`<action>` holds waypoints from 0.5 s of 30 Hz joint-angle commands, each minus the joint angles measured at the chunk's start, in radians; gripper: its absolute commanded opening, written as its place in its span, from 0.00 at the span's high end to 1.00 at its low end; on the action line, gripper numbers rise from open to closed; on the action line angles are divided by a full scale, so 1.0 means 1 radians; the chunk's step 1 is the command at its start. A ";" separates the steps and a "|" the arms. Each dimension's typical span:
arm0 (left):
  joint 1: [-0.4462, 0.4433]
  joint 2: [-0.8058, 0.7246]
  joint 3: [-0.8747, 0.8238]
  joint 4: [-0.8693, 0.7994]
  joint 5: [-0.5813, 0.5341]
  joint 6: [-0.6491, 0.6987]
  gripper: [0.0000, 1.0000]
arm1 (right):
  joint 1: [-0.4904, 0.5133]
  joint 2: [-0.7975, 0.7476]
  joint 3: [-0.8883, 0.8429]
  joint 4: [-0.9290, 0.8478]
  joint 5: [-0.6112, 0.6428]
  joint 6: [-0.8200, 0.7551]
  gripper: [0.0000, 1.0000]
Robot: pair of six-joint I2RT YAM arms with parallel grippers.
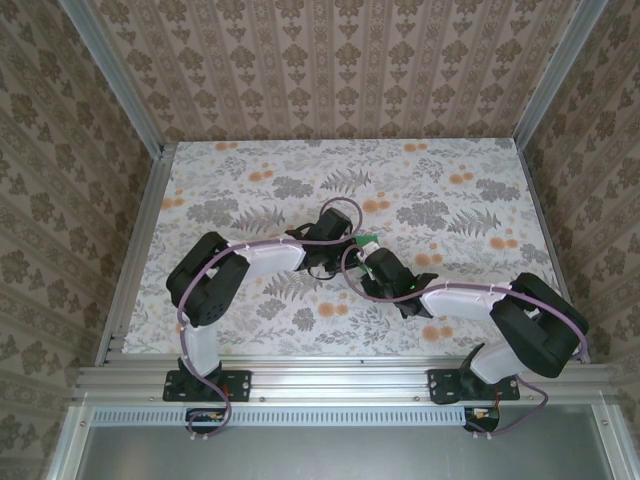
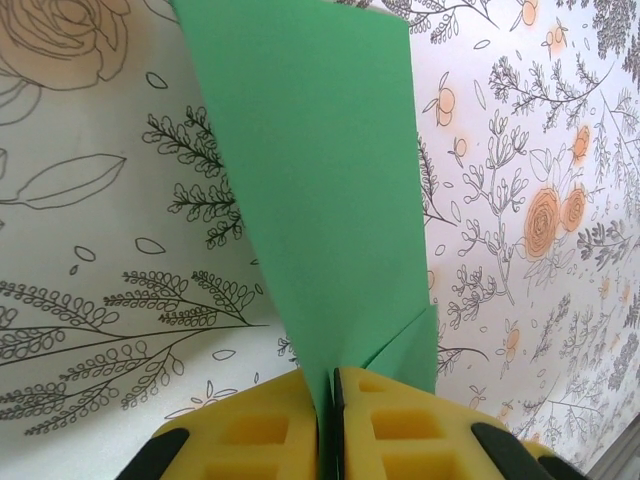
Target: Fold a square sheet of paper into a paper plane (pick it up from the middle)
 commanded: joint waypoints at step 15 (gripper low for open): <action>0.043 -0.292 -0.171 -0.103 -0.148 -0.020 0.45 | 0.011 -0.050 -0.086 0.154 -0.215 0.170 1.00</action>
